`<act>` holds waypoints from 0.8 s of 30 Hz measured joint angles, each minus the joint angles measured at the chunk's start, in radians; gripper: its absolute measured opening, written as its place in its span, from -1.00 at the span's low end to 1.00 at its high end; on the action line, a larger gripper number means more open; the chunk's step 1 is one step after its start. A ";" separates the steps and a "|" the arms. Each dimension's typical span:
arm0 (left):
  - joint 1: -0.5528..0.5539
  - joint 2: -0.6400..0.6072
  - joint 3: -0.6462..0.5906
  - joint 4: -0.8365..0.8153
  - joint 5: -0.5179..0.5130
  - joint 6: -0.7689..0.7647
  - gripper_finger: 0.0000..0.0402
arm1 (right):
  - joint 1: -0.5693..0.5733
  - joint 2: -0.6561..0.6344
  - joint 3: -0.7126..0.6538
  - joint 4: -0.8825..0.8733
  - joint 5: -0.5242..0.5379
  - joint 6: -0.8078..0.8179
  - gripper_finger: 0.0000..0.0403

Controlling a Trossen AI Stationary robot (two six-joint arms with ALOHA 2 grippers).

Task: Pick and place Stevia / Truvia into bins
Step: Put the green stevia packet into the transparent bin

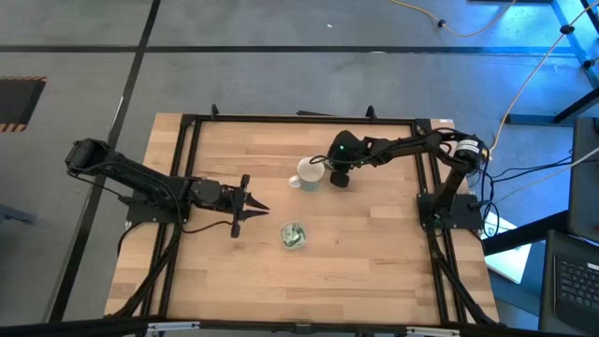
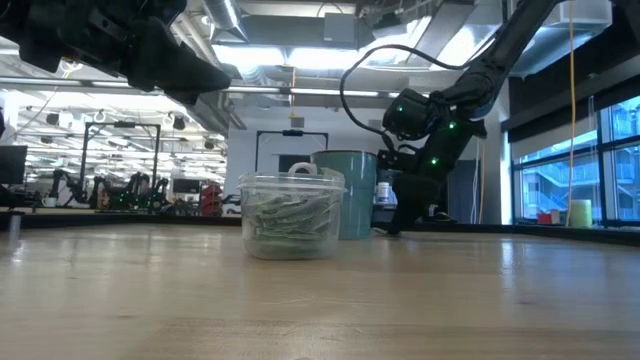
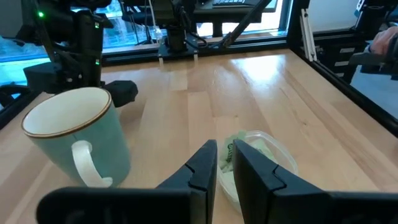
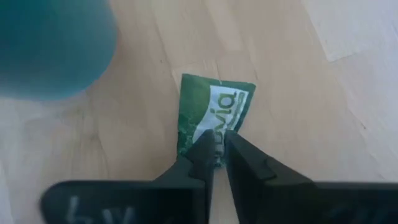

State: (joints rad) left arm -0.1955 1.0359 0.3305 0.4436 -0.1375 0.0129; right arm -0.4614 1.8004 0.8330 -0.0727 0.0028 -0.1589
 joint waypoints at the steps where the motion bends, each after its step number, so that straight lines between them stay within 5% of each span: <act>1: 0.000 0.000 0.000 0.000 0.000 0.000 -0.77 | 0.000 0.000 0.000 0.000 -0.001 0.000 -0.81; 11: 0.000 0.000 0.000 0.000 0.000 -0.002 -0.77 | 0.003 -0.038 -0.003 -0.034 0.004 0.030 -0.98; 24: 0.000 0.000 0.000 -0.004 0.000 -0.028 -0.76 | 0.212 -0.386 -0.007 -0.323 0.003 0.227 -0.99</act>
State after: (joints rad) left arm -0.1955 1.0359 0.3305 0.4395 -0.1375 -0.0154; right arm -0.2492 1.4144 0.8261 -0.3958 0.0060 0.0680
